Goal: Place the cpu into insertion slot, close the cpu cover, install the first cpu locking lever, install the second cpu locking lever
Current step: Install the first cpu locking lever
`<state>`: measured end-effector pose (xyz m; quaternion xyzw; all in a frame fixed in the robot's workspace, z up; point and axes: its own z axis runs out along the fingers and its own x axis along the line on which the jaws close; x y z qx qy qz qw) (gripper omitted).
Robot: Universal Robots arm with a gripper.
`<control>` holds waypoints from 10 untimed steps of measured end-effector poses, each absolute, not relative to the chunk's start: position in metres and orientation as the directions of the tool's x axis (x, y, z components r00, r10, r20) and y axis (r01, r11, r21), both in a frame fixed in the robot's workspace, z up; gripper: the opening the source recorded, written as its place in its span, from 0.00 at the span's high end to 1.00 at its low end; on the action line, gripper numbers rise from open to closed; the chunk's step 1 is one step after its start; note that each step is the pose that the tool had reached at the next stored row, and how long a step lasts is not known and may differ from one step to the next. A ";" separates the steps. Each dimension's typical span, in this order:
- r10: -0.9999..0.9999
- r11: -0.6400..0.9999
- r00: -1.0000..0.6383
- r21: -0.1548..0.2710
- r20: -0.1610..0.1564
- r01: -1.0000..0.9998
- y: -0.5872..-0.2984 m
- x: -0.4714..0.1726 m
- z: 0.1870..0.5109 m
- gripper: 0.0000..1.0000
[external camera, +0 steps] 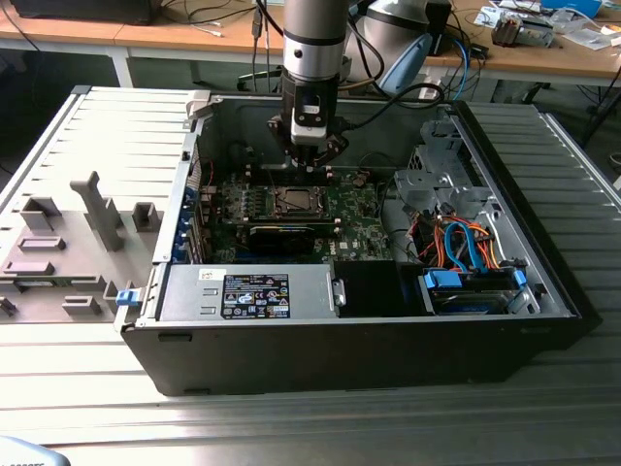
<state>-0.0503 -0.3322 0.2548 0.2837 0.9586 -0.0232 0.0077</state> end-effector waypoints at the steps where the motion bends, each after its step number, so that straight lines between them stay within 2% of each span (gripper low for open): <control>1: 0.542 0.839 -0.840 -0.040 -0.028 0.543 -0.332 -0.050 0.255 0.89; 10: 0.534 0.844 -0.845 -0.040 -0.028 0.534 -0.332 -0.050 0.255 0.89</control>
